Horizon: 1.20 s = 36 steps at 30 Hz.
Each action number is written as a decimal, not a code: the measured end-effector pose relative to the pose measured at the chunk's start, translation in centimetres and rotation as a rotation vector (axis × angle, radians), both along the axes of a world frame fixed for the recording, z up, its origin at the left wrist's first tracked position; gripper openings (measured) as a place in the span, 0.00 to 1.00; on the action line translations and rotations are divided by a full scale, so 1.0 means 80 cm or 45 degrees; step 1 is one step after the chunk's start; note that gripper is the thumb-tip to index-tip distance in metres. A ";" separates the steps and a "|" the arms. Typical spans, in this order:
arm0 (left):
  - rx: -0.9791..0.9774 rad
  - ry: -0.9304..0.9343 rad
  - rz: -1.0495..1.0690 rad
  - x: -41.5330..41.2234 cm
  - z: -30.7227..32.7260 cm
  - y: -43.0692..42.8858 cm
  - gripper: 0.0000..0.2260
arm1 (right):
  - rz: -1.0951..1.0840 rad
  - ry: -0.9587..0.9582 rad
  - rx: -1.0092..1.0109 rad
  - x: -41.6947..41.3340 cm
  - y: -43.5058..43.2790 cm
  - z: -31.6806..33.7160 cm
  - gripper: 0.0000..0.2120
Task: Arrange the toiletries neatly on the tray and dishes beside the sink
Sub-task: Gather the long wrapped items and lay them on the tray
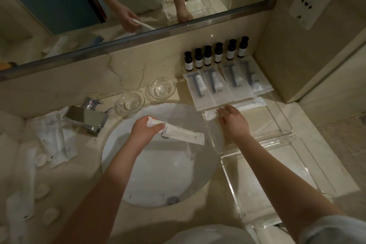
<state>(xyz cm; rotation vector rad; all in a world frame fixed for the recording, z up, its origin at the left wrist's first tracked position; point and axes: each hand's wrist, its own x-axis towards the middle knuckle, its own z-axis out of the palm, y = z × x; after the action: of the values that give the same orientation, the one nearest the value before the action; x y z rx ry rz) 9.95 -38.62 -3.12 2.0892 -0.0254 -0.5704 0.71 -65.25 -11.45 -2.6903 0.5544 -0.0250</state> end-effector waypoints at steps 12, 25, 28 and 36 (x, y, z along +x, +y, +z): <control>-0.371 -0.107 0.310 -0.033 0.032 0.009 0.07 | 0.173 -0.559 0.238 -0.035 0.093 0.059 0.22; -0.303 0.244 0.109 -0.081 0.001 -0.131 0.02 | 0.159 -0.512 -0.306 -0.071 0.008 0.047 0.16; 0.050 0.048 -0.172 -0.077 -0.018 -0.152 0.13 | 0.143 -0.336 -0.303 -0.076 -0.035 0.034 0.16; 0.783 -0.551 -1.164 -0.080 -0.047 -0.166 0.21 | 0.262 0.072 -0.501 -0.059 -0.079 0.008 0.22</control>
<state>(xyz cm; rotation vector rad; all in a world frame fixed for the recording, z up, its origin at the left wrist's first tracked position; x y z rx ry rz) 3.55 -51.88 -6.88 2.7153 -1.2373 -0.6875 -4.04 -71.59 -10.80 -3.1279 0.3104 -0.0008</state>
